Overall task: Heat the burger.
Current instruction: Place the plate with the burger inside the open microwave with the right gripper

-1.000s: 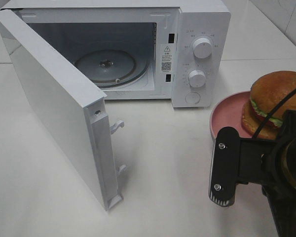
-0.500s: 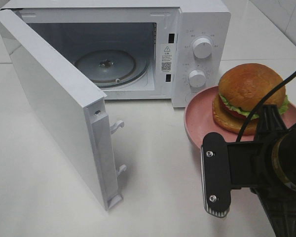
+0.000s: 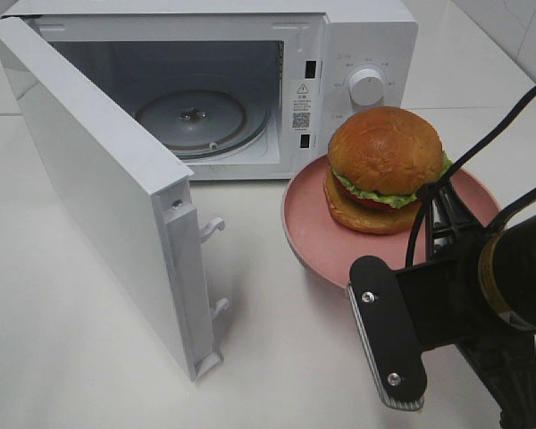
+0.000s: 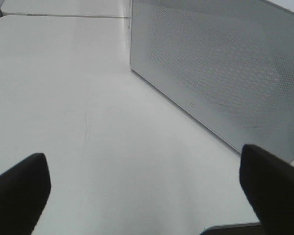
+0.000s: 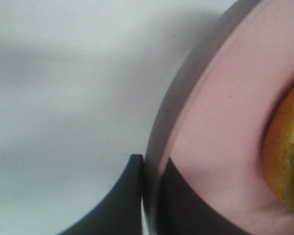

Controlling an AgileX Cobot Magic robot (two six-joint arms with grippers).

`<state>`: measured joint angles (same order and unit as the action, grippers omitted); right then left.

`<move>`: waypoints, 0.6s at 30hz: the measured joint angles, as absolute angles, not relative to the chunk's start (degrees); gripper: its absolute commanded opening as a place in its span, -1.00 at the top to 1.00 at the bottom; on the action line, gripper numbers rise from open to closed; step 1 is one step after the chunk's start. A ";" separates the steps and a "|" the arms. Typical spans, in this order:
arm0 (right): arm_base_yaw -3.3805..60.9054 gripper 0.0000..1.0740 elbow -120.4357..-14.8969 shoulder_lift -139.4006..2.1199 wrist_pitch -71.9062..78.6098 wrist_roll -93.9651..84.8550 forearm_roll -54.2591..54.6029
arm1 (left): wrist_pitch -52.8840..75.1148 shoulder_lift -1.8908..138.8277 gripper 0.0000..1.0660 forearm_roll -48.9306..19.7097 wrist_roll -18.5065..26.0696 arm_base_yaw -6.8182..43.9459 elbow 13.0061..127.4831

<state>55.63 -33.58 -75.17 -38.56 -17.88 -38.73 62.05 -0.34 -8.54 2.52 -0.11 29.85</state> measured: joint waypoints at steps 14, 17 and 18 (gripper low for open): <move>47.33 1.00 -33.12 -75.17 -28.36 -36.50 -36.44 | 62.05 -0.34 -0.86 -8.54 2.52 -0.11 29.85; 44.29 1.00 -33.12 -75.17 -27.39 -44.35 -32.72 | 62.05 -0.34 -0.86 -8.54 2.52 -0.11 29.85; 43.66 1.00 -33.12 -75.17 -27.22 -46.18 -31.51 | 62.05 -0.34 -0.86 -8.54 2.52 -0.11 29.85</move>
<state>43.66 -33.12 -75.17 -27.22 -46.18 -31.51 62.05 -0.34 -8.54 2.52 -0.11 29.85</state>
